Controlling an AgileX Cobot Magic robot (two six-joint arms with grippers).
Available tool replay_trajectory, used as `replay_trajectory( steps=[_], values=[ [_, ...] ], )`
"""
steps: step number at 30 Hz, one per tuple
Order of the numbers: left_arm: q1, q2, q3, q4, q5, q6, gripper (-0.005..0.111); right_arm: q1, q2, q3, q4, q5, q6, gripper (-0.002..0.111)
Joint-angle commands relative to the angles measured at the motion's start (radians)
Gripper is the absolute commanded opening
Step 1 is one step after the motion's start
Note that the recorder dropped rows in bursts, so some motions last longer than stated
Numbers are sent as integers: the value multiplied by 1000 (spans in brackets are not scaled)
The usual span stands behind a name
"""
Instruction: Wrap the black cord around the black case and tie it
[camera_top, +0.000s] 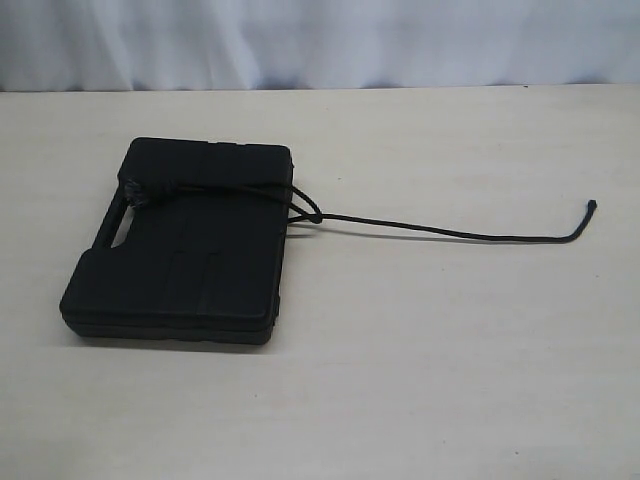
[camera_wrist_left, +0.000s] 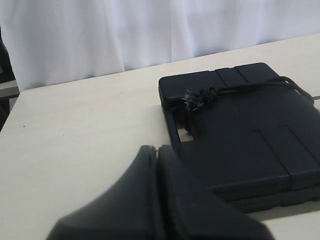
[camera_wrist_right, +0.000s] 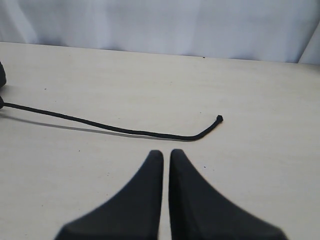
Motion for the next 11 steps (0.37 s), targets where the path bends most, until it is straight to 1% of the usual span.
replay_trajectory(
  steps=[1,11],
  values=[
    [1,-2,2,1,-3,-5,0,-6,-7,2,-7,0,-5,4],
    [1,-2,2,0,-7,-5,0,-6,-7,2,-7,0,-5,4]
  ],
)
